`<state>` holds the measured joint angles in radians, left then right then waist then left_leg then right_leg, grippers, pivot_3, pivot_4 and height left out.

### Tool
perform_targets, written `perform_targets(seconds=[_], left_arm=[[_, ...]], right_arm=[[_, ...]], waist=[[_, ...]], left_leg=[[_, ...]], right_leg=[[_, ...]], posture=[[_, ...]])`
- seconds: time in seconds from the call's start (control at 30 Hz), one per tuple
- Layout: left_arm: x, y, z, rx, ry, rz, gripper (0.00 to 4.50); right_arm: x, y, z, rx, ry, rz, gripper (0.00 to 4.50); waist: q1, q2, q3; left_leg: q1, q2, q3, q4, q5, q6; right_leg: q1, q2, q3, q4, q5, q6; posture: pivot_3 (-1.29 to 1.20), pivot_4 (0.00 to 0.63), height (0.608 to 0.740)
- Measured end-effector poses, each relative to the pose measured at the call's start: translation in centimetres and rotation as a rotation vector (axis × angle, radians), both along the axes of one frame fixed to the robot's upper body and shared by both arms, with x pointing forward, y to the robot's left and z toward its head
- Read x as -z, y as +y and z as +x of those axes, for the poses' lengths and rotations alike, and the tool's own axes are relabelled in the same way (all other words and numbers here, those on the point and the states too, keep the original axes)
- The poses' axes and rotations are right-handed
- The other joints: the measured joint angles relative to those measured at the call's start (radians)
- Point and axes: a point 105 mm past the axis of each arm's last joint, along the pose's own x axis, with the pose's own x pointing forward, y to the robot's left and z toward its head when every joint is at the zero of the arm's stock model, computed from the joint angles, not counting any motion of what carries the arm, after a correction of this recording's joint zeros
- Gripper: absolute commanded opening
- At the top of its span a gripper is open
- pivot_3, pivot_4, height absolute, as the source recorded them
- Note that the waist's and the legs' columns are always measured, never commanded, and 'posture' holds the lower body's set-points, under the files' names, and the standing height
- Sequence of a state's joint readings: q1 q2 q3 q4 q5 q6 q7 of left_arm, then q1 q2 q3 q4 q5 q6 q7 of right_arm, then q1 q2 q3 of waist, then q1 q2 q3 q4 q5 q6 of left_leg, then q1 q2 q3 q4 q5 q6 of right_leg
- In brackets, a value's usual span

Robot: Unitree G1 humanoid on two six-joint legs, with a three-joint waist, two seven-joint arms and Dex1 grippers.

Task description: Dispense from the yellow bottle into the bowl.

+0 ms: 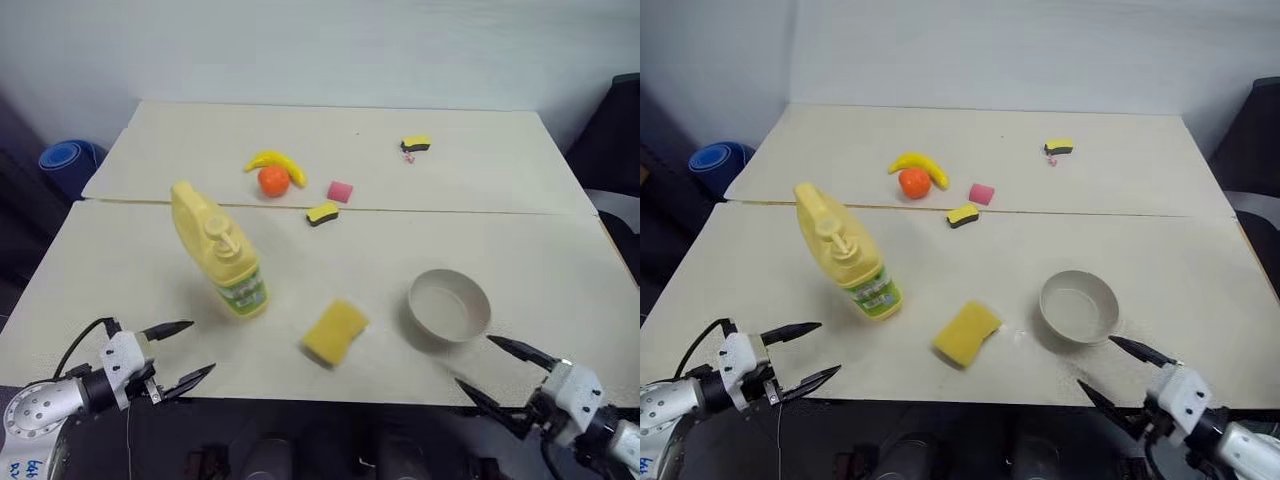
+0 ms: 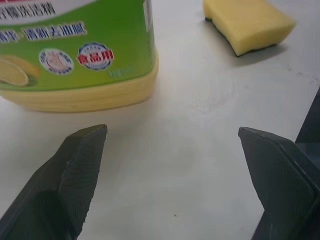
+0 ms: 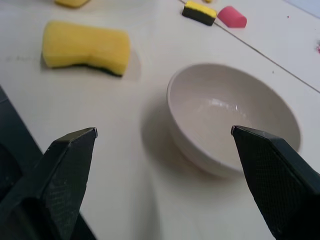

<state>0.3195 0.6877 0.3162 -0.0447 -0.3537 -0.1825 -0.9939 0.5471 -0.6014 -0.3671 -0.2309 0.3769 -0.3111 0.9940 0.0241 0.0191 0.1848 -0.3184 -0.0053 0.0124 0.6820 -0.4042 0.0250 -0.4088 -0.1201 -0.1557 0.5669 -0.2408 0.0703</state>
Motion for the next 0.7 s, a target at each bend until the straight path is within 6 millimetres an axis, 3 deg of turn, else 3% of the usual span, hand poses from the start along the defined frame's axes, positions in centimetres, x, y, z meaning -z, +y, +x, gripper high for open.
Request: perform_targets(seconds=[0.07,0.13,0.3,0.43,0.5,0.6,0.7], left_arm=[[-0.2,-0.2,-0.1,0.013,-0.002,-0.001,4.48],[-0.7,-0.2,0.1,0.012,0.018,-0.035,4.48],[-3.9,-1.5,-0.7,0.160,0.084,-0.149,4.48],[-4.6,-2.4,-1.5,0.236,0.115,-0.164,4.48],[-4.6,-2.9,-1.8,0.272,0.118,-0.155,4.48],[-4.5,-3.2,-1.5,0.274,0.106,-0.151,4.48],[-4.3,-3.4,-1.6,0.268,0.106,-0.140,4.48]], right_arm=[[-0.2,0.4,0.4,-0.020,0.004,0.002,4.50],[-1.1,2.1,1.6,-0.082,0.003,0.015,4.50],[-4.3,9.2,5.0,-0.324,-0.005,-0.040,4.50],[-4.5,13.6,7.1,-0.491,0.046,-0.191,4.50],[-4.5,14.9,7.9,-0.561,0.050,-0.282,4.50],[-4.8,17.5,11.3,-0.614,0.009,-0.424,4.50],[-3.8,18.9,12.2,-0.692,0.043,-0.528,4.50]], waist=[[-0.001,0.001,0.000],[-0.004,0.001,0.001],[0.000,0.002,0.002],[0.000,0.002,0.002],[0.000,0.000,0.001],[-0.011,-0.002,0.001],[-0.015,-0.003,0.000]], left_leg=[[0.000,0.001,0.000,0.000,-0.003,0.006],[0.000,0.002,0.001,0.000,-0.003,0.005],[0.001,0.005,0.000,0.000,0.001,-0.001],[-0.001,0.004,-0.002,0.000,0.004,-0.007],[-0.002,0.004,-0.002,0.000,0.004,-0.007],[-0.002,0.003,-0.001,0.001,0.004,-0.005],[-0.003,0.003,-0.002,0.001,0.005,-0.006]], right_leg=[[0.001,0.000,0.001,0.001,0.000,0.000],[0.001,0.001,0.002,0.002,0.001,-0.003],[-0.004,0.004,0.000,0.005,0.000,-0.009],[-0.006,0.005,-0.002,0.005,0.000,-0.009],[-0.006,0.005,-0.003,0.003,0.000,-0.009],[-0.005,0.005,-0.002,0.002,0.002,-0.006],[-0.005,0.005,-0.003,0.006,0.002,-0.006]], posture=[[0.00,0.150,0.740],[0.00,0.150,0.740],[0.00,0.150,0.740],[0.00,0.150,0.740],[0.00,0.150,0.740],[0.00,0.150,0.740],[0.00,0.150,0.740]])
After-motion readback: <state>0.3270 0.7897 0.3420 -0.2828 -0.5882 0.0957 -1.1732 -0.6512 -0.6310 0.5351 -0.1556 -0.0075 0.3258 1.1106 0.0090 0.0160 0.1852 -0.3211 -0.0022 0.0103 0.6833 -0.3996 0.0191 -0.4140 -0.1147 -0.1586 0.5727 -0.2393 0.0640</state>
